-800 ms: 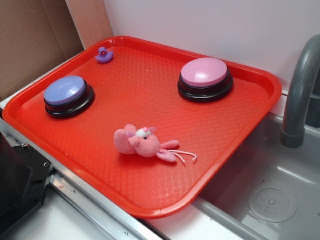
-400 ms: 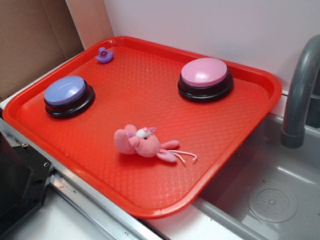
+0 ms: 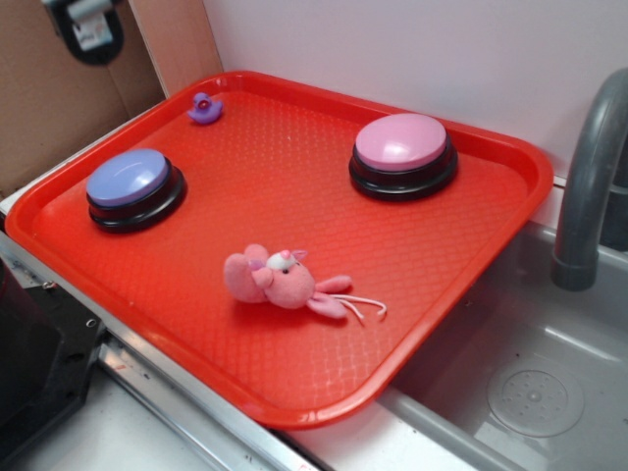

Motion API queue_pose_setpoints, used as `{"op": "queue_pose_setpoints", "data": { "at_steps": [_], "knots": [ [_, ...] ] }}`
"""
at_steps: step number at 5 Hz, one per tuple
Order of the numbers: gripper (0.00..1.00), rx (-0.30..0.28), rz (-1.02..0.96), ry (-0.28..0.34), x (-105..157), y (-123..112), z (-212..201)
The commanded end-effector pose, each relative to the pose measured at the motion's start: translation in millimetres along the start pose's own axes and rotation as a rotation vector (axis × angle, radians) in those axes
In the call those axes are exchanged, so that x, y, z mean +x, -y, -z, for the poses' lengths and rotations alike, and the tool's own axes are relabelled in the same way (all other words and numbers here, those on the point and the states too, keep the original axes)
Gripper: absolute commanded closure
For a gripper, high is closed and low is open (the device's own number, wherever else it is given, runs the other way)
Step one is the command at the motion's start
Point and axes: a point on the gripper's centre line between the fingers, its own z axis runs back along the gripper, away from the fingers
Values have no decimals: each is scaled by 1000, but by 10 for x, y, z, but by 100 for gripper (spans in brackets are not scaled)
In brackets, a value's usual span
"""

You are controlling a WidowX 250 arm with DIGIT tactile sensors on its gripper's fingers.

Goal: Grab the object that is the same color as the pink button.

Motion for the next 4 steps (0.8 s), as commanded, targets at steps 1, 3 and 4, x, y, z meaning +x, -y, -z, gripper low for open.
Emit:
{"op": "queue_pose_setpoints", "data": {
  "at_steps": [1, 3, 4],
  "knots": [
    [0, 48, 381, -11, 192, 161, 537],
    [0, 69, 421, -114, 270, 134, 1059],
    [0, 76, 439, -169, 306, 137, 1292]
  ]
}}
